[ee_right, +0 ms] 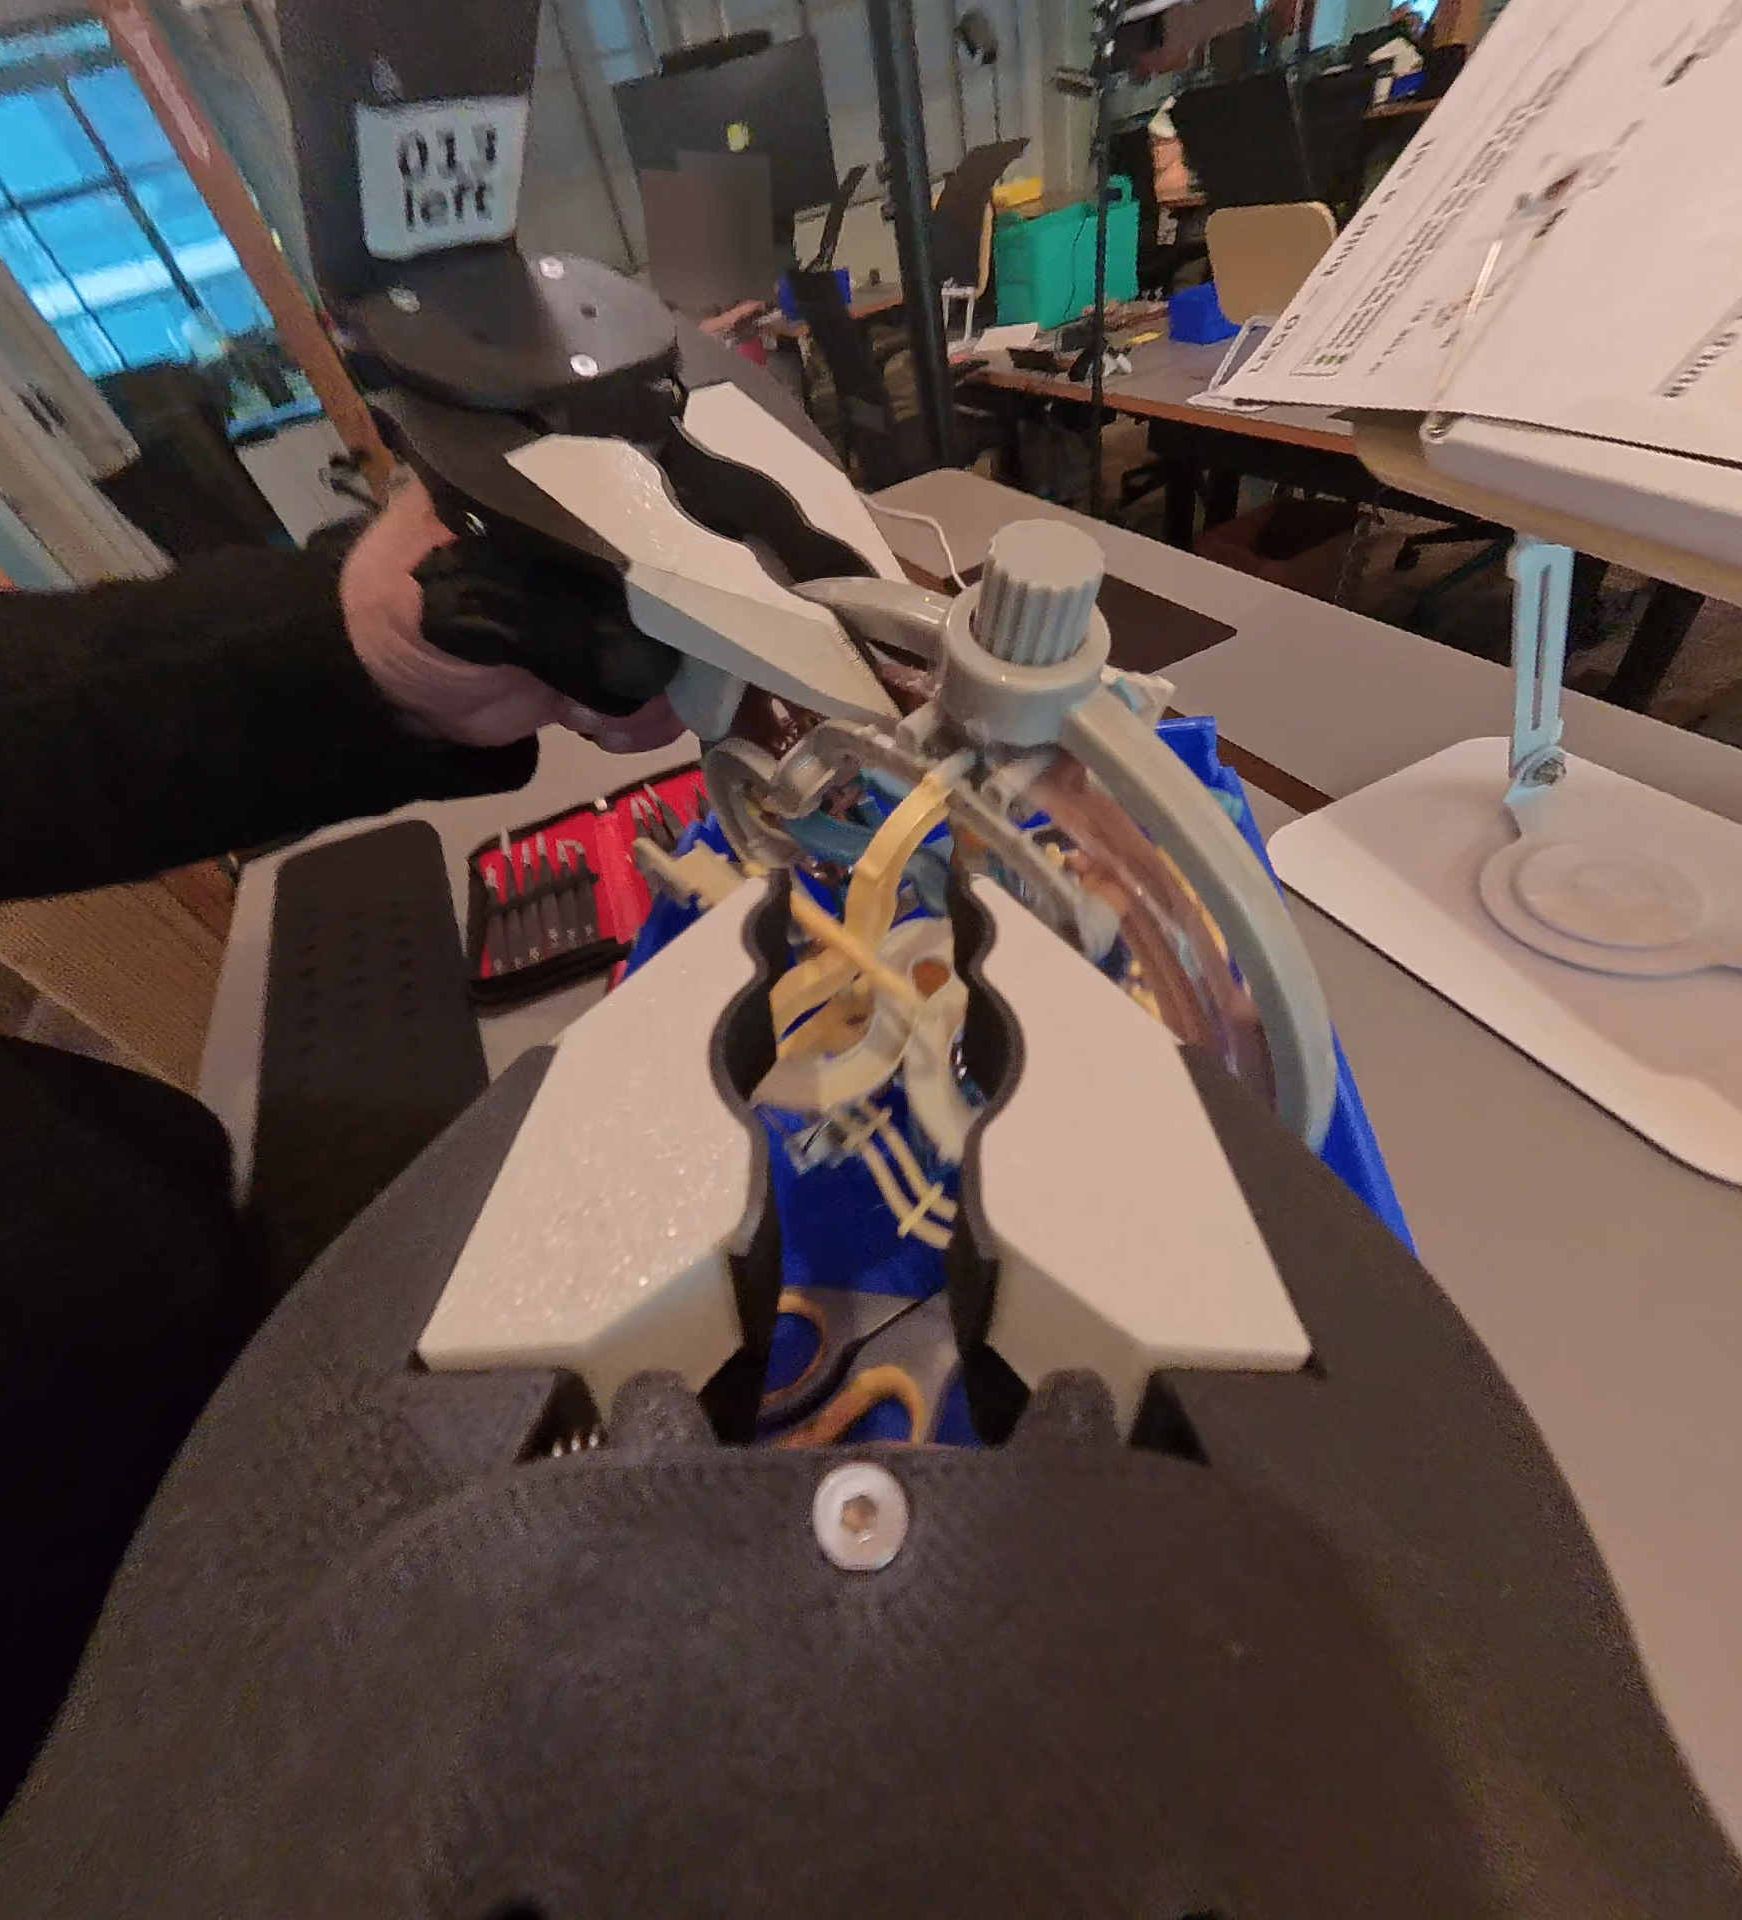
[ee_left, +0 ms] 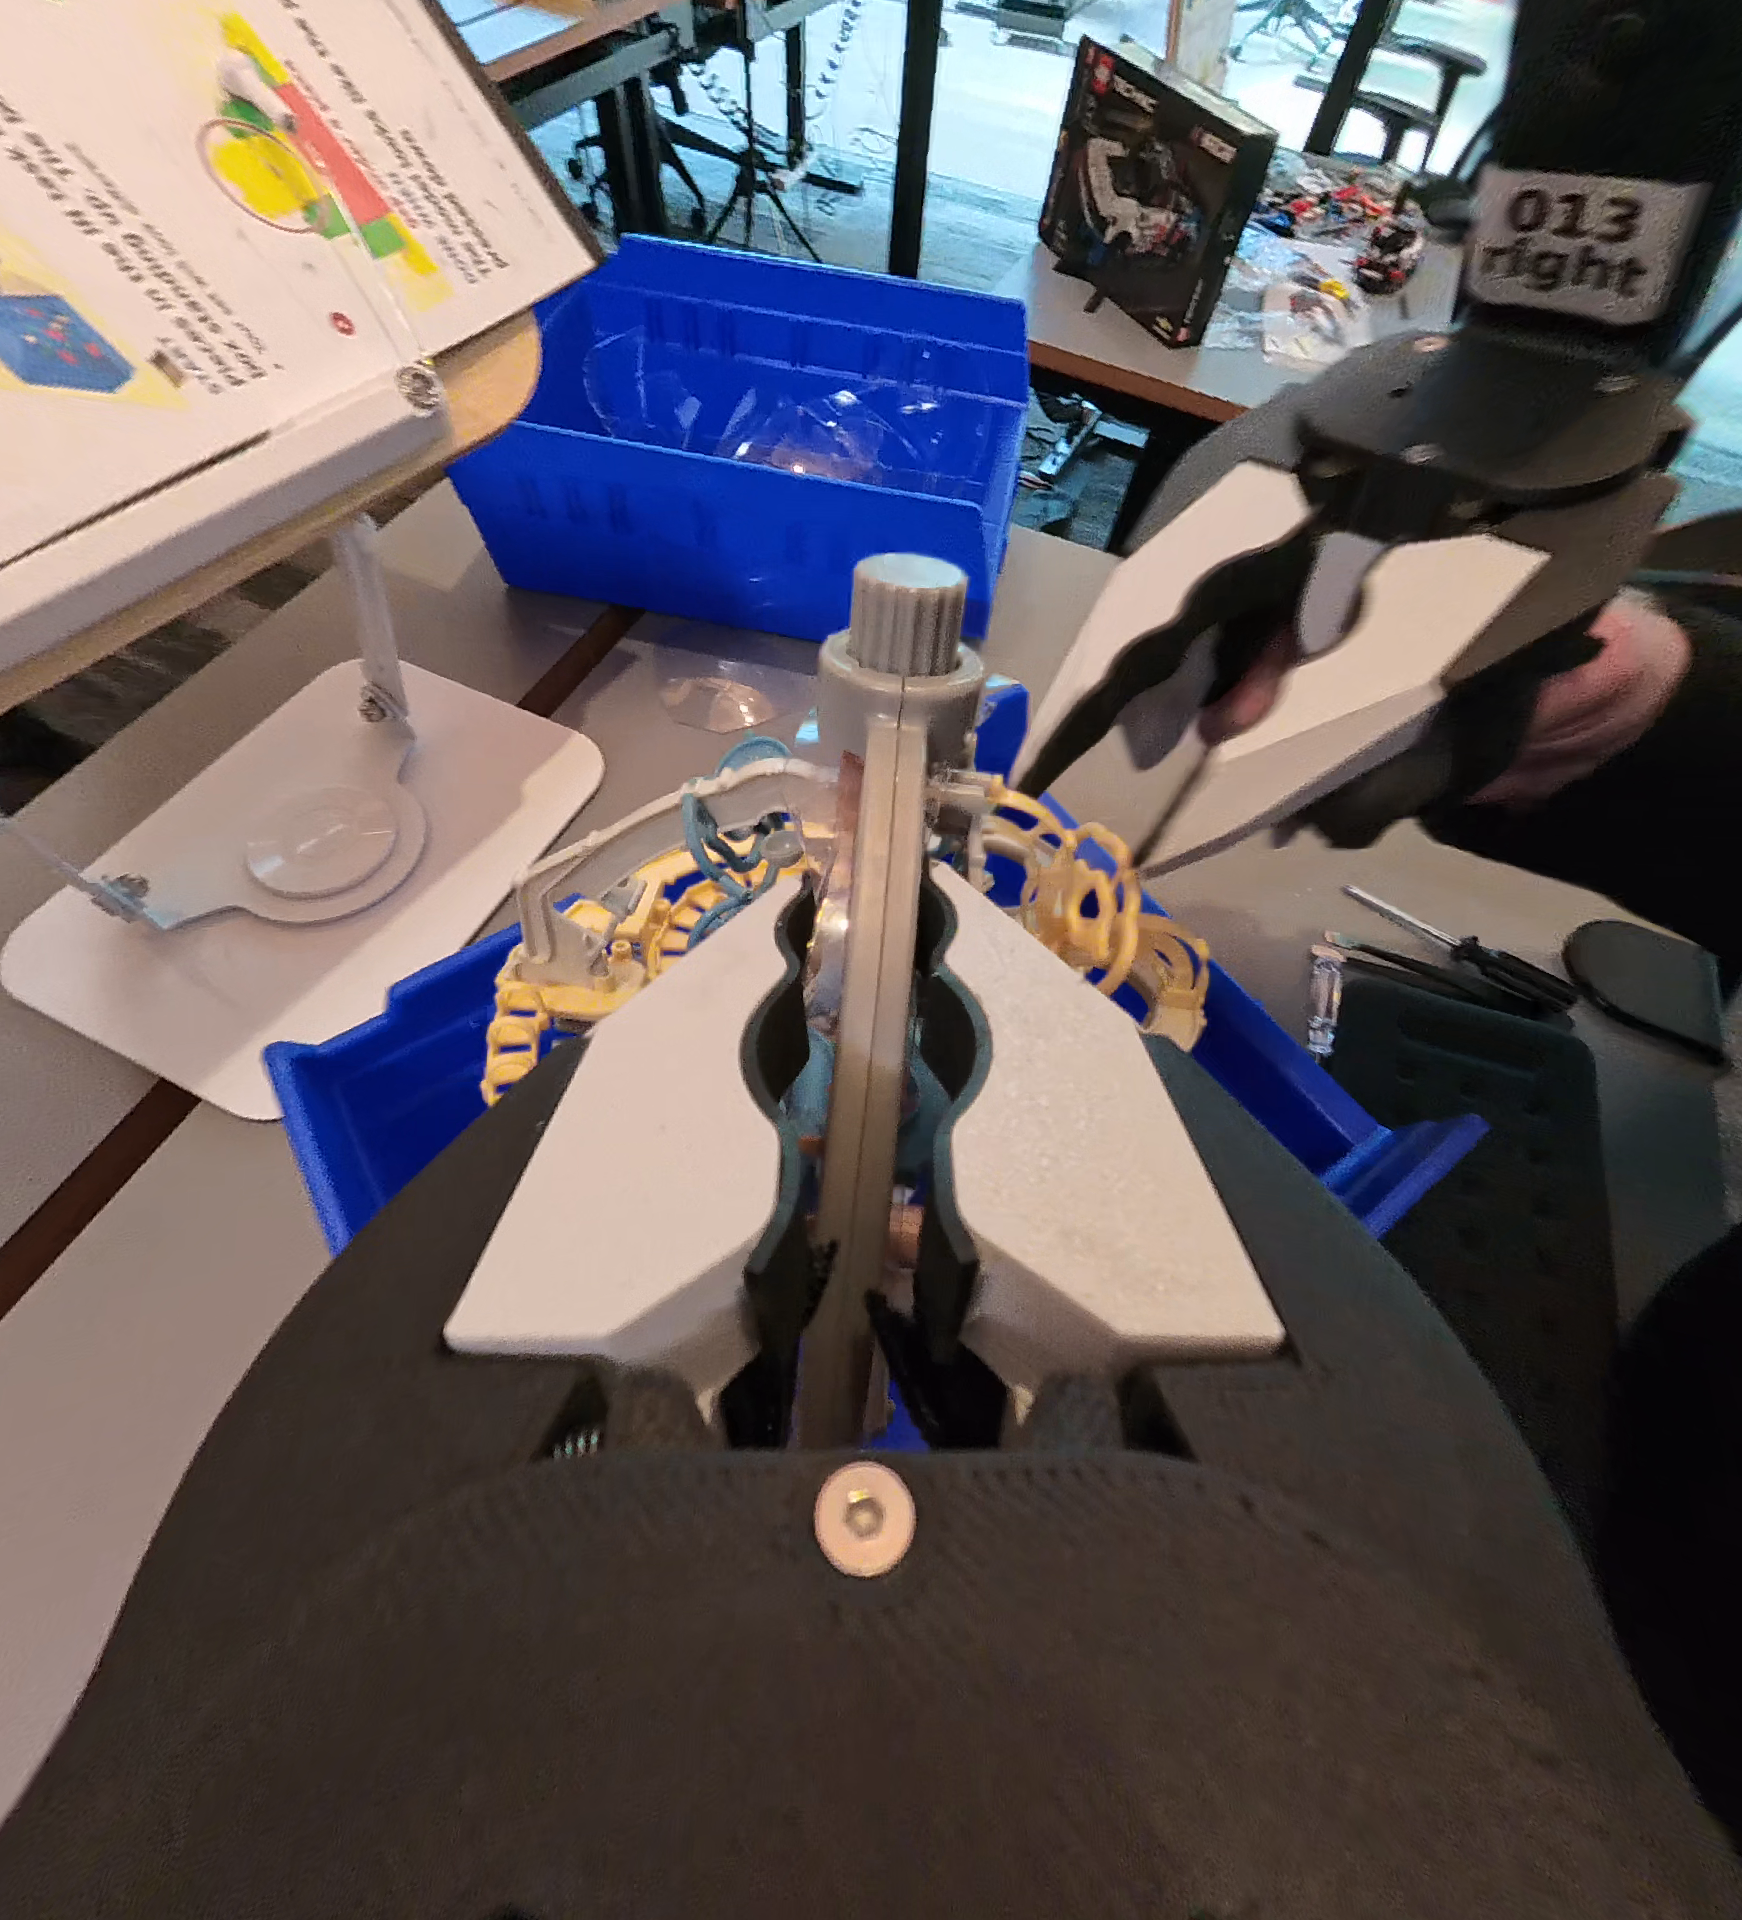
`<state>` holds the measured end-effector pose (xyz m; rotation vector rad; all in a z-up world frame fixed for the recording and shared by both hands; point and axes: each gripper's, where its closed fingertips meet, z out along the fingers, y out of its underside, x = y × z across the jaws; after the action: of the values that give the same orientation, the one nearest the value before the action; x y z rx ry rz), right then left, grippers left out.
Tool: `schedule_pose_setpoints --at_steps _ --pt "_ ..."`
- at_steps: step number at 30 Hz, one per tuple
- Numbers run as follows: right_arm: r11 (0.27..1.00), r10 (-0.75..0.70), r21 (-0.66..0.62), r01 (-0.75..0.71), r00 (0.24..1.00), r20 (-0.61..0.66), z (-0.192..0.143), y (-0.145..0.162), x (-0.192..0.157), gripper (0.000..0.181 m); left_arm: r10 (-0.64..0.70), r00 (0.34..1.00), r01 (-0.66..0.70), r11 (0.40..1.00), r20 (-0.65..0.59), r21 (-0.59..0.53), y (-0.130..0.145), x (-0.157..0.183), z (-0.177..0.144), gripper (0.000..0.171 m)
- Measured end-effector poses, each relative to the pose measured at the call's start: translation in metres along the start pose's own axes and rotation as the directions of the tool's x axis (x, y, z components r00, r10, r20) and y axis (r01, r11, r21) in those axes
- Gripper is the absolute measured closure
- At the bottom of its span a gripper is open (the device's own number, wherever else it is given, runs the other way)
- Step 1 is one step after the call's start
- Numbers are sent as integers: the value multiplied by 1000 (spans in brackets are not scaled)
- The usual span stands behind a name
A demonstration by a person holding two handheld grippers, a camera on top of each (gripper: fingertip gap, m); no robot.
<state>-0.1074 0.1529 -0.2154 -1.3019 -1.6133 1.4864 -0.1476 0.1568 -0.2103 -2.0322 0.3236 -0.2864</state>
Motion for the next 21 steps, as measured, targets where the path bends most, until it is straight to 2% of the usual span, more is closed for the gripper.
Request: schedule_pose_setpoints --at_steps 2,5,8,10,14,17,18,21 --pt "997 76 -2 -76 997 -25 -18 3 4 141 32 998 -32 999 63 2 1 -11 -5 157" --pt "984 120 -126 -128 990 -69 -32 33 5 144 76 995 -75 997 64 -27 5 -6 -6 155" --pt "952 101 -275 -134 986 -131 -28 67 -4 139 68 995 -67 998 75 -17 8 -3 -7 154" --pt "942 85 -309 -132 983 -160 -22 81 -7 140 44 996 -45 999 75 -1 8 -6 -9 155" --pt "924 129 -332 -190 972 -198 -21 96 -7 142 -180 983 183 978 -32 98 2 -23 -20 155" --pt "903 124 -375 -211 962 -243 -22 109 -2 143 -383 906 413 893 -182 178 -4 -37 -31 155" --pt "890 111 -406 -209 961 -253 -22 115 -2 142 -437 868 479 861 -234 171 -3 -40 -30 156" --pt "850 90 -479 -218 957 -276 -17 129 -1 141 -510 819 555 821 -262 136 11 -48 -22 155"
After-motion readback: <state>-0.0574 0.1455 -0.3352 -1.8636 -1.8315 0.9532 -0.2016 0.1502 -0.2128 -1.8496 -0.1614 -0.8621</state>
